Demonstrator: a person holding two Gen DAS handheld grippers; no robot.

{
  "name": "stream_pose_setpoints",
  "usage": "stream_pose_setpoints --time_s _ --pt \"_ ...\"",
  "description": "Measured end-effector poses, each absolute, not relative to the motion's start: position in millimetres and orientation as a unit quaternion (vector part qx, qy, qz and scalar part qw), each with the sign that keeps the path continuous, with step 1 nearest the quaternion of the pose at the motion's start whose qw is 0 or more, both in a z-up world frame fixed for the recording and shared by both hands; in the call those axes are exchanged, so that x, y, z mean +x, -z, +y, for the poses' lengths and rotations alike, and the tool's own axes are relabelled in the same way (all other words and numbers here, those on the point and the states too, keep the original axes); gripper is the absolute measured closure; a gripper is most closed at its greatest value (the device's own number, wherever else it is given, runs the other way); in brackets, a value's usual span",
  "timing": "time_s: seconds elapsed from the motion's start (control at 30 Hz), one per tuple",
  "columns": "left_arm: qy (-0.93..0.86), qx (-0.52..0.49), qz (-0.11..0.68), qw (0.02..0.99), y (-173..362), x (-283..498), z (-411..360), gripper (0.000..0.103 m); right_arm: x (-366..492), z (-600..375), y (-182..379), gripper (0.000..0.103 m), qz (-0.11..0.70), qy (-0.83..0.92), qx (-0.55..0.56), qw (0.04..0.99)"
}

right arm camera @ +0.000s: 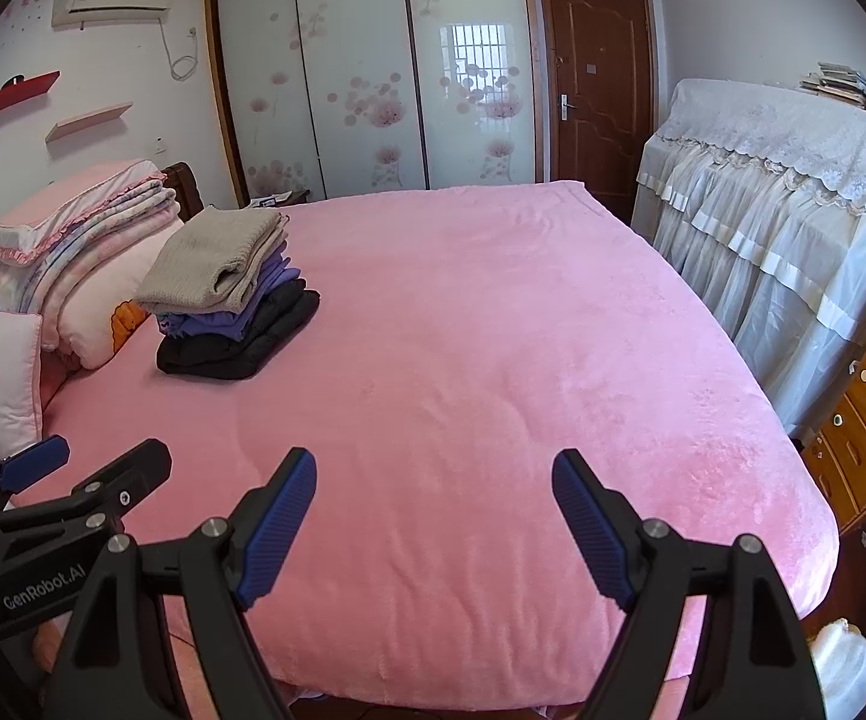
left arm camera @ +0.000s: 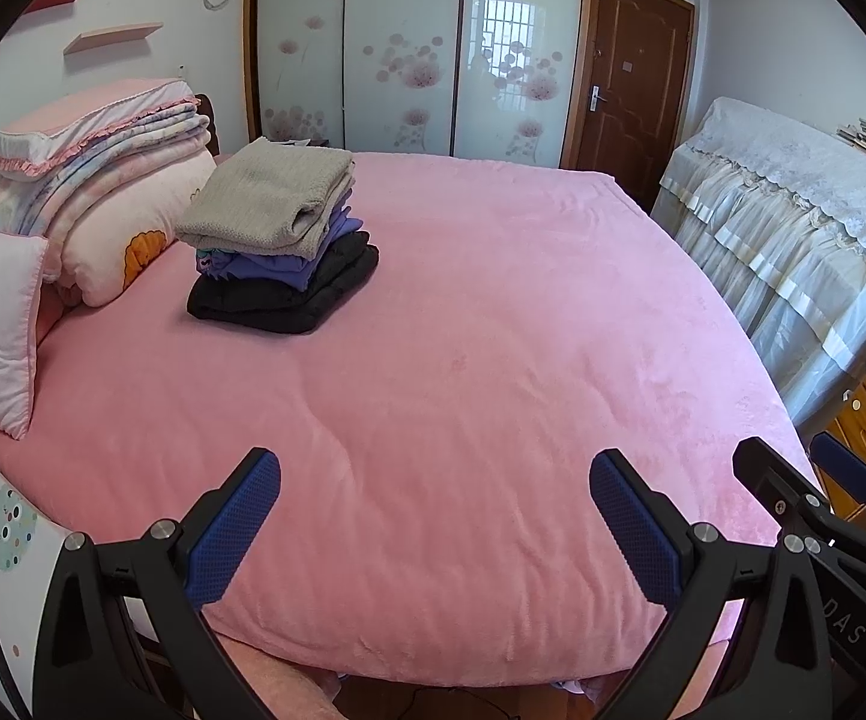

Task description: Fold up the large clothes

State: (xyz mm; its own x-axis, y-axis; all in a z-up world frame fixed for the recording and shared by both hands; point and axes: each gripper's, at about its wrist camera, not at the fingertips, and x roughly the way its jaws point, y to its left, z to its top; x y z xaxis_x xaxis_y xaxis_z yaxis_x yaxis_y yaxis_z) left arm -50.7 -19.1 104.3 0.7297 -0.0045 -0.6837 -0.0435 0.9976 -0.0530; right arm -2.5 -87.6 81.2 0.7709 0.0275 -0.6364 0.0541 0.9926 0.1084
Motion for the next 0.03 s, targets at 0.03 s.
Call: stream_pose_setpoints --time_s 0.03 --pt "-0.01 -0.033 0.368 0.929 -104.4 -50.2 -19.5 0.001 -2.5 -87.3 -81.0 0.021 0.339 0.007 0.059 0.939"
